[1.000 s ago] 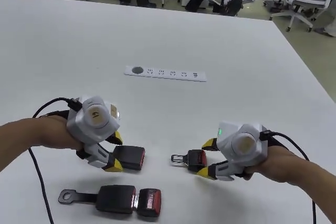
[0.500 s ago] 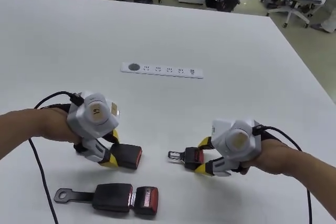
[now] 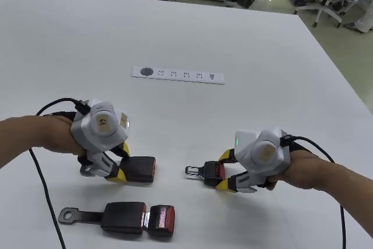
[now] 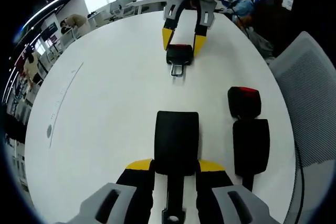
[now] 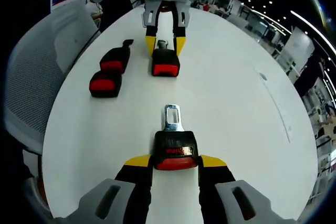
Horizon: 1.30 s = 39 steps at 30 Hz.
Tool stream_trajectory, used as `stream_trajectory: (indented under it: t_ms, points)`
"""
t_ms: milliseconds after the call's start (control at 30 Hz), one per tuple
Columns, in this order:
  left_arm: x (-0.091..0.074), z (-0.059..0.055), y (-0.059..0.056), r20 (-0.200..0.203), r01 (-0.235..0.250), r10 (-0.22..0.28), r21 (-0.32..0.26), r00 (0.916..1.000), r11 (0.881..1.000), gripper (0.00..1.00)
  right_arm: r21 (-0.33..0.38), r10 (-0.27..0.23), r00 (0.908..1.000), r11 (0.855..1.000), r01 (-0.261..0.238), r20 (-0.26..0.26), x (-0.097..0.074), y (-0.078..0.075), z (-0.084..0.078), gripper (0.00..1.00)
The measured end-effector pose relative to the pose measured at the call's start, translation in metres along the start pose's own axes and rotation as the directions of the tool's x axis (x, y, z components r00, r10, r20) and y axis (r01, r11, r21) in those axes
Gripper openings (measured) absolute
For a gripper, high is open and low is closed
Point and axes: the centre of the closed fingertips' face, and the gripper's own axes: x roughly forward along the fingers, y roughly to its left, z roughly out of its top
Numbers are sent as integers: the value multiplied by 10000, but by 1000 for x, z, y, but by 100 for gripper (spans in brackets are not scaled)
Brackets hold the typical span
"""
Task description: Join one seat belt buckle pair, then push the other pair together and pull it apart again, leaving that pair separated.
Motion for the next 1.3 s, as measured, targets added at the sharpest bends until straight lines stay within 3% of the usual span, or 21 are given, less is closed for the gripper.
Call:
stream_trajectory:
  t_ms: [467, 867, 1300]
  points:
    - [0, 0, 1, -145, 24, -24, -5, 9999, 10000, 31, -130, 92, 9999, 9999, -92, -66, -4, 3, 7, 30]
    - [1, -1, 0, -156, -84, 84, 31, 9998, 10000, 31, -202, 188, 9998, 9996, -188, 29, 6, 1, 9, 30]
    - [1, -1, -1, -244, -94, 97, 139, 9997, 9999, 31, -292, 310, 9994, 9991, -305, 154, 11, 6, 24, 30]
